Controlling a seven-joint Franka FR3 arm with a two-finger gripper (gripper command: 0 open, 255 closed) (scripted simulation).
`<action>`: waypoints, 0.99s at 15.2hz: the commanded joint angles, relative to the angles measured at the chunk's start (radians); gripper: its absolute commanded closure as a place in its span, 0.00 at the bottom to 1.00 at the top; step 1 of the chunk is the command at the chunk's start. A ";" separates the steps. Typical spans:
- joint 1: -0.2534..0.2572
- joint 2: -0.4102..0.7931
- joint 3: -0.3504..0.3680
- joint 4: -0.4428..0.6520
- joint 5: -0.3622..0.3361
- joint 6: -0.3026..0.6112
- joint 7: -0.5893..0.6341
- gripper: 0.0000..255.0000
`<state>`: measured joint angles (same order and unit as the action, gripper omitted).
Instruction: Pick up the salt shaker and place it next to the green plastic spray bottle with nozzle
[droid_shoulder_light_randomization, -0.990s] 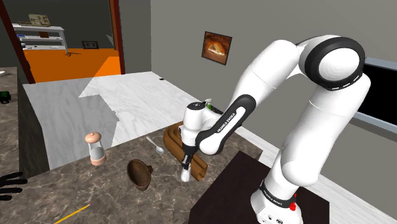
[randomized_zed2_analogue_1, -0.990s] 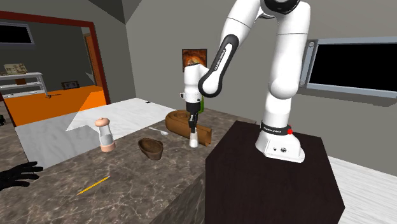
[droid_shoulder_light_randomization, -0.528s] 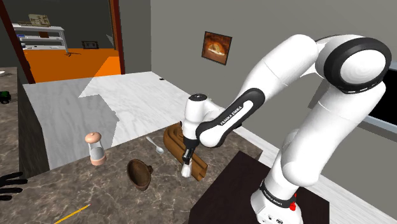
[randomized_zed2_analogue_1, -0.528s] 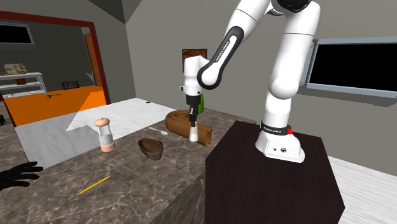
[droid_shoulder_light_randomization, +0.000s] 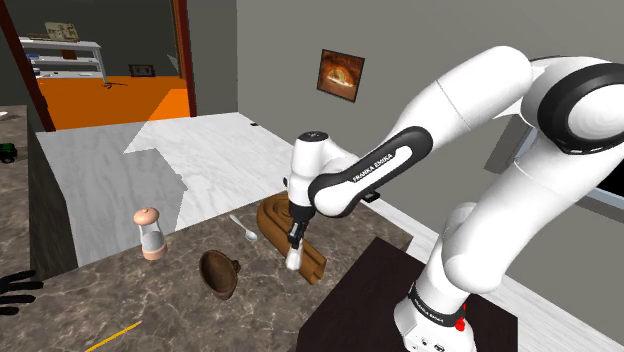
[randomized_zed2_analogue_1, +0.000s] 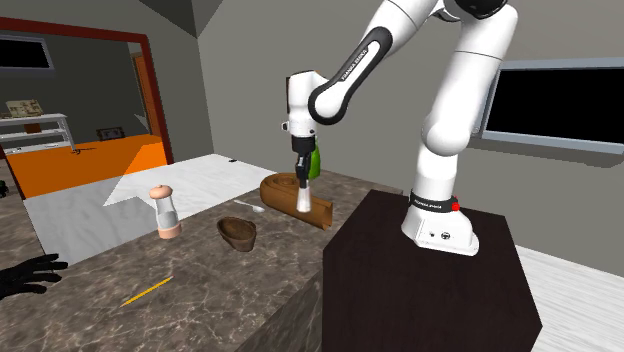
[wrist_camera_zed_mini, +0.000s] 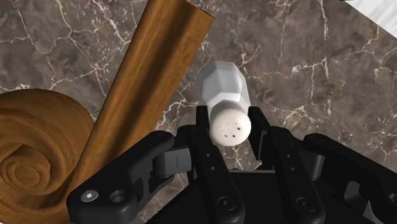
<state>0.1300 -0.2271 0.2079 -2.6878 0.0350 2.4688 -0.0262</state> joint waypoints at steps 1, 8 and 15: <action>0.003 -0.029 -0.003 0.008 0.007 -0.037 -0.005 1.00; 0.009 -0.108 -0.012 0.047 0.019 -0.154 -0.018 1.00; 0.012 -0.170 -0.021 0.097 0.024 -0.266 -0.025 1.00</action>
<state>0.1412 -0.3907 0.1873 -2.5998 0.0583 2.2187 -0.0521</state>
